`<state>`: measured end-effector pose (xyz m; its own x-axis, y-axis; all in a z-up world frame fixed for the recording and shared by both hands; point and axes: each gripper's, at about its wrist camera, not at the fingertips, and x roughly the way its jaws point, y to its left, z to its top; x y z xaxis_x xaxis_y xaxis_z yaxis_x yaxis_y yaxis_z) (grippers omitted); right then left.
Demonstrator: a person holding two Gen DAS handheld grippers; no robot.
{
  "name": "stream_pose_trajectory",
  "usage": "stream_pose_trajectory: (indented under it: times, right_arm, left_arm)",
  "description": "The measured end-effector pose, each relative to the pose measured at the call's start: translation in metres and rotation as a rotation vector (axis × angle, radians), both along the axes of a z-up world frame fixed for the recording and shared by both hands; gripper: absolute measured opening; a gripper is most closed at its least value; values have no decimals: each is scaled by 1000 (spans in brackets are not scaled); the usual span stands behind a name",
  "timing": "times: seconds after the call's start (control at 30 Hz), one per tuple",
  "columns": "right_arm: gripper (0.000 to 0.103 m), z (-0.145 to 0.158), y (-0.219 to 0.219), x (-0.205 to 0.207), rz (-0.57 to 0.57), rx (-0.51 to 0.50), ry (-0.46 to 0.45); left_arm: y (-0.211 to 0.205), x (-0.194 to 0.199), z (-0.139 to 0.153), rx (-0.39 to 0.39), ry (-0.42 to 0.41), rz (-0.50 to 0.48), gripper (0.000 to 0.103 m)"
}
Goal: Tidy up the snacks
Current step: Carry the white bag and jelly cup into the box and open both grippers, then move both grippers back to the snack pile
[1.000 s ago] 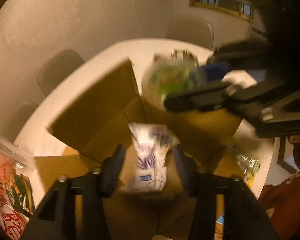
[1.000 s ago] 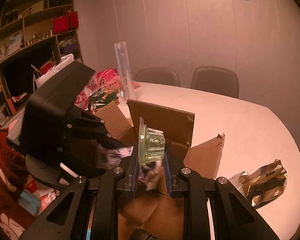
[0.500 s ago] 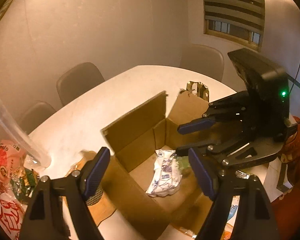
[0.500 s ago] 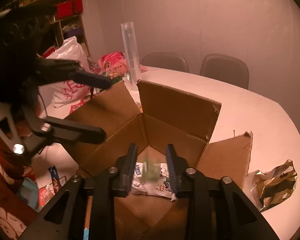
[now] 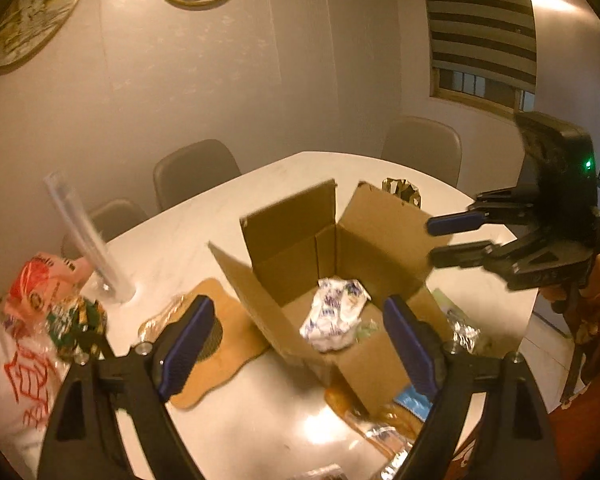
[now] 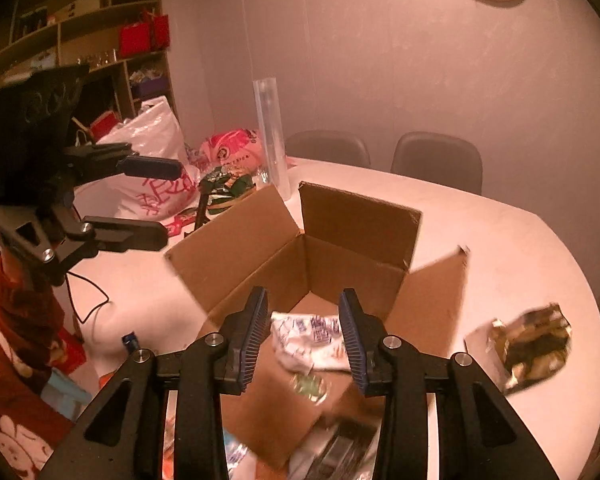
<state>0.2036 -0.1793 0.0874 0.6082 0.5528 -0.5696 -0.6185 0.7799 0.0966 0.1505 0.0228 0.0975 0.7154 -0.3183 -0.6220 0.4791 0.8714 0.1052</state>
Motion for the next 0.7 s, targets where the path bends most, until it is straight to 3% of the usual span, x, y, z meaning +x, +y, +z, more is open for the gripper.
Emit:
stream_pose_trajectory:
  times: [0.4,0.57,0.7]
  right_arm:
    - [36,-50,-47,-73,-100,40,76]
    - [36,-80,-50,-93,-101,38,111]
    - [36,-98,-43,-107,-69,54,141]
  left_arm:
    - [-18,-60,-76,-44,85,-39,84]
    - [-16,-74,-106,-61,130,-21,84]
    - [-12,-87,-127,-31,145,-28,84]
